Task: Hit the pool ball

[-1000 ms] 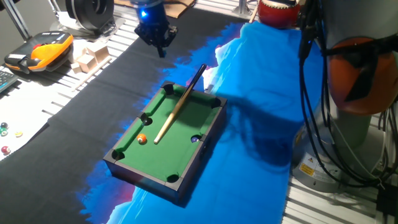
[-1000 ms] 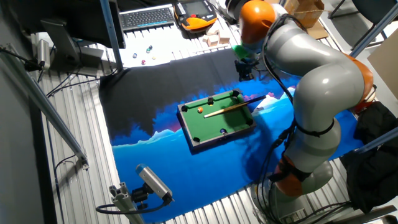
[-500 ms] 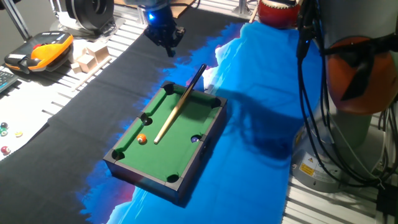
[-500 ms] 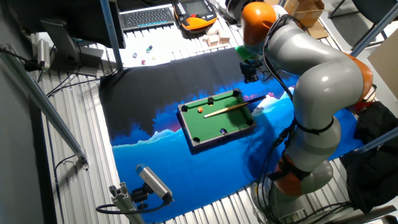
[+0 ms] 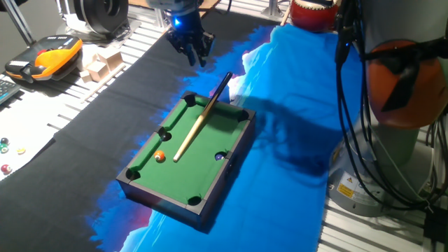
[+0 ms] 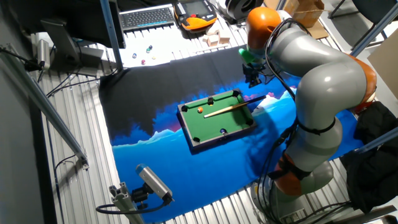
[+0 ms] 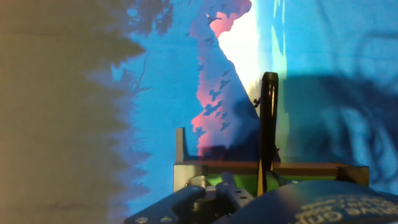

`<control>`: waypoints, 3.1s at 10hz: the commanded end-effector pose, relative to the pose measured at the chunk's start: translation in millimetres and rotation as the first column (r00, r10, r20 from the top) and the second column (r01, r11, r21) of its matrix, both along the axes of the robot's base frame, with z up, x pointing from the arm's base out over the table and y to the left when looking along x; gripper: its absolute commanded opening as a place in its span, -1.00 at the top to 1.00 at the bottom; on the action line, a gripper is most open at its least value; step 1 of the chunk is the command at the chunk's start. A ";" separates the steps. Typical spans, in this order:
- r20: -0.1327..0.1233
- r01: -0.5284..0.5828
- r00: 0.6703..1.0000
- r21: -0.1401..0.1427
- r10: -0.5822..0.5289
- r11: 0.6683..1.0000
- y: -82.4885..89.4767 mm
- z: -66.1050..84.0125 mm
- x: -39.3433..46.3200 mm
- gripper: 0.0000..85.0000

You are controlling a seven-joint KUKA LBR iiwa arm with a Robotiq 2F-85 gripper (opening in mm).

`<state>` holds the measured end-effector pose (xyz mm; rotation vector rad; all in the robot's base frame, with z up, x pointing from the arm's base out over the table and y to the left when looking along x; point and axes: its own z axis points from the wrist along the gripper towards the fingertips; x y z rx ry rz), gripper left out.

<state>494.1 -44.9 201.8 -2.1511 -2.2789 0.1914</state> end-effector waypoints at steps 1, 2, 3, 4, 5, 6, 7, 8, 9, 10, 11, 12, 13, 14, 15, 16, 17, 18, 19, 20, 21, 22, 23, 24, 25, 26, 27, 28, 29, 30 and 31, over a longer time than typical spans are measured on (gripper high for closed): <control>-0.001 0.003 1.000 -0.002 -0.003 1.000 -2.6 -5.2 -2.9 0.20; -0.014 -0.004 1.000 -0.016 0.003 1.000 -6.6 -16.1 -9.0 0.20; -0.014 0.002 1.000 -0.017 -0.003 1.000 -7.4 -23.2 -12.6 0.20; -0.013 0.008 1.000 -0.017 -0.009 1.000 -6.8 -29.0 -15.4 0.20; -0.007 0.013 1.000 -0.011 -0.013 1.000 -7.7 -33.3 -18.2 0.20; -0.002 0.021 1.000 -0.008 -0.021 1.000 -8.4 -35.4 -18.8 0.20; -0.002 0.047 0.999 -0.012 -0.047 0.999 -7.5 -37.4 -18.5 0.20; -0.009 0.073 0.997 -0.024 -0.073 0.997 -5.1 -41.0 -19.5 0.20; -0.025 0.092 0.995 -0.044 -0.093 0.995 -0.9 -48.9 -22.5 0.20; -0.035 0.093 0.995 -0.054 -0.095 0.994 0.2 -57.0 -25.9 0.20; -0.026 0.092 0.995 -0.045 -0.094 0.995 -1.3 -62.6 -27.3 0.20; -0.017 0.093 0.995 -0.035 -0.094 0.995 -2.7 -67.0 -27.4 0.20; -0.018 0.095 0.995 -0.035 -0.095 0.995 -3.5 -72.6 -28.1 0.20; -0.012 0.097 0.995 -0.028 -0.098 0.995 -3.2 -77.2 -29.1 0.20; -0.006 0.101 0.995 -0.022 -0.101 0.995 -2.6 -79.9 -29.6 0.20; -0.005 0.101 0.995 -0.020 -0.101 0.995 -2.5 -81.6 -30.6 -0.20; 0.001 0.102 0.995 -0.013 -0.102 0.995 -2.1 -83.6 -31.7 -0.20; 0.000 0.102 0.995 -0.015 -0.102 0.995 -1.0 -85.9 -32.6 -0.20; -0.003 0.103 0.995 -0.018 -0.103 0.995 0.1 -87.9 -33.6 -0.20; 0.000 0.099 0.995 -0.014 -0.099 0.995 0.1 -89.4 -35.0 -0.20; 0.000 0.095 0.996 -0.014 -0.095 0.995 -0.5 -90.8 -36.2 -0.20; -0.002 0.093 0.996 -0.015 -0.093 0.996 -1.3 -91.5 -37.2 -0.20; -0.003 0.092 0.996 -0.017 -0.092 0.996 -2.0 -92.4 -38.5 -0.20; -0.012 0.088 0.996 -0.026 -0.088 0.996 -2.9 -93.6 -40.0 -0.20; -0.013 0.088 0.996 -0.027 -0.089 0.996 -3.4 -94.5 -41.1 -0.20; -0.011 0.088 0.996 -0.024 -0.088 0.996 -3.4 -95.8 -41.8 -0.20; -0.013 0.088 0.996 -0.027 -0.089 0.996 -3.1 -98.3 -42.5 -0.20; -0.018 0.087 0.996 -0.032 -0.088 0.996 -2.8 -101.2 -43.1 -0.20; -0.026 0.086 0.996 -0.041 -0.087 0.995 -2.7 -104.0 -44.3 -0.20; -0.026 0.086 0.996 -0.041 -0.087 0.995 -2.6 -104.4 -44.8 -0.20; -0.023 0.085 0.996 -0.038 -0.085 0.996 -3.0 -104.8 -45.6 -0.20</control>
